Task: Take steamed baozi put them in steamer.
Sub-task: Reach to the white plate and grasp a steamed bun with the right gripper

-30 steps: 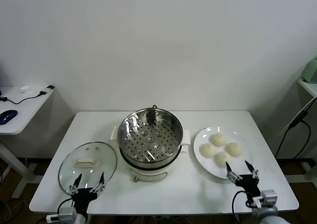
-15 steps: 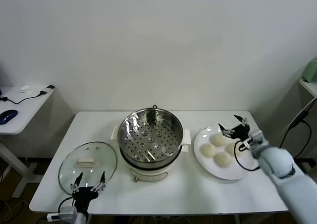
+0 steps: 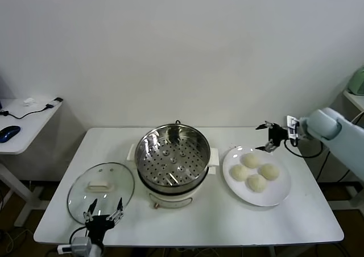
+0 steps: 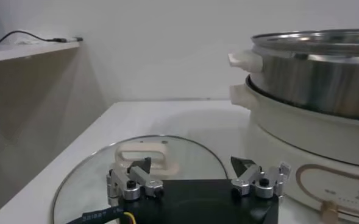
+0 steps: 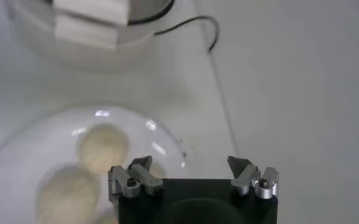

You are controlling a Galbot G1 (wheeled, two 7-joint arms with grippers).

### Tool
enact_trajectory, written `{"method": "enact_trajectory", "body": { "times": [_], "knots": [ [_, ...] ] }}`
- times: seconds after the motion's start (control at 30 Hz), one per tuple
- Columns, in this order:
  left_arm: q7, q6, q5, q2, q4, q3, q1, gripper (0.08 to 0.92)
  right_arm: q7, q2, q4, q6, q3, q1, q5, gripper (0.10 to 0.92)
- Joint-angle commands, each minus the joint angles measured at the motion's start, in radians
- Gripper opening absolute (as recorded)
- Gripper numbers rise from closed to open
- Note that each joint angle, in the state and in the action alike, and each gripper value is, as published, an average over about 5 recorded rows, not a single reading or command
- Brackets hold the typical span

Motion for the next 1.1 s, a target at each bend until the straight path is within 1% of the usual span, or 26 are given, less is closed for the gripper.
{"method": "enact_trajectory", "body": {
  "times": [0.03, 0.2, 0.4, 0.63, 0.83, 1.1],
  "knots": [
    [0.000, 0.000, 0.000, -0.002, 0.011, 0.000, -0.002, 0.823, -0.190, 0.135, -0.177, 0.013, -0.477, 0.277, 0.072, 0.823],
    [0.000, -0.003, 0.000, 0.000, 0.021, -0.003, -0.003, 0.823, -0.114, 0.233, -0.262, -0.034, -0.399, 0.151, 0.092, 0.823],
    [0.000, -0.009, 0.002, 0.002, 0.039, 0.001, -0.006, 0.823, -0.070, 0.308, -0.363, -0.041, -0.335, 0.054, 0.027, 0.823],
    [0.000, -0.011, 0.007, -0.001, 0.048, 0.010, -0.010, 0.823, -0.013, 0.362, -0.457, -0.030, -0.242, -0.022, -0.029, 0.823],
    [0.000, -0.013, 0.014, -0.003, 0.054, 0.016, -0.012, 0.823, 0.006, 0.408, -0.534, -0.009, -0.164, -0.064, -0.055, 0.823],
    [0.000, -0.011, 0.019, -0.004, 0.056, 0.021, -0.008, 0.823, 0.001, 0.437, -0.561, -0.013, -0.150, -0.086, -0.063, 0.820]
  ]
}}
